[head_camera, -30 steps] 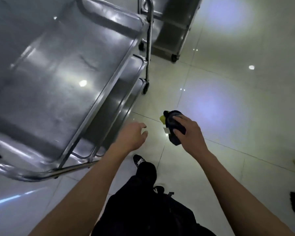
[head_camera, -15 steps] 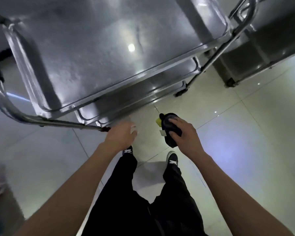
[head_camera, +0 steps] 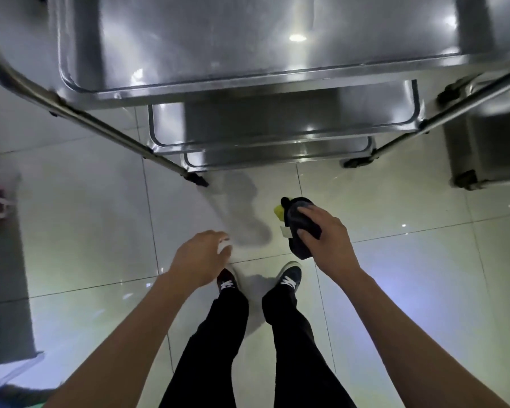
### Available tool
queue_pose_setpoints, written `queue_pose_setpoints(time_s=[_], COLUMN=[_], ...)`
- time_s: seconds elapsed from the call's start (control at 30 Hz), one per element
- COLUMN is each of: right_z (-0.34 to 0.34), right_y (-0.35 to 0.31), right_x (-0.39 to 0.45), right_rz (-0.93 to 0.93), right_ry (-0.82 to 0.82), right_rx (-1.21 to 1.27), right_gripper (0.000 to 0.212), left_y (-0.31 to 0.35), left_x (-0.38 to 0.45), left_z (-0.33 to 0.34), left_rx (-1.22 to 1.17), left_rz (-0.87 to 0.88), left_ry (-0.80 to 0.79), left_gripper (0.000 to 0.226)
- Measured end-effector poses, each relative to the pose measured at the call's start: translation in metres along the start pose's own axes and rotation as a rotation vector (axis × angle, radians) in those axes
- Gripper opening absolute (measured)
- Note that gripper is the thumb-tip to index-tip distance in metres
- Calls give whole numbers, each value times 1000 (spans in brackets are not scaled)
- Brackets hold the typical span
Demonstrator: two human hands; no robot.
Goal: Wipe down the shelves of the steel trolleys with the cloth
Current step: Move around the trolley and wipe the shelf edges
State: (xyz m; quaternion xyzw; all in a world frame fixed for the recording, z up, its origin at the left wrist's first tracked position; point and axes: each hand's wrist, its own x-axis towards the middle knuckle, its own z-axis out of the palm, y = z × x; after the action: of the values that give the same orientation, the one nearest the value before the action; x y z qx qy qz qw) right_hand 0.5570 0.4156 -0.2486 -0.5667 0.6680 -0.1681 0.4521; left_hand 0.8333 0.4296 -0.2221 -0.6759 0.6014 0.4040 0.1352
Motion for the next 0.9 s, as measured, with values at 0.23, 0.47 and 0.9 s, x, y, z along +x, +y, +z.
queue_pose_setpoints(time_s=[0.23,0.47,0.9], right_z=[64,147,238], right_y=[29,70,165], right_x=[36,134,283], right_rz=[-48,-145,-291], right_ry=[30,4,116], right_rx=[-10,-22,11], right_gripper=[51,52,47], left_y=[-55,-102,-162], left_x=[57,162,344], left_z=[22,55,106], left_rx=[-19,-38,166], left_rz=[35,79,126], left_ry=[72,203,377], left_gripper=[40,39,36])
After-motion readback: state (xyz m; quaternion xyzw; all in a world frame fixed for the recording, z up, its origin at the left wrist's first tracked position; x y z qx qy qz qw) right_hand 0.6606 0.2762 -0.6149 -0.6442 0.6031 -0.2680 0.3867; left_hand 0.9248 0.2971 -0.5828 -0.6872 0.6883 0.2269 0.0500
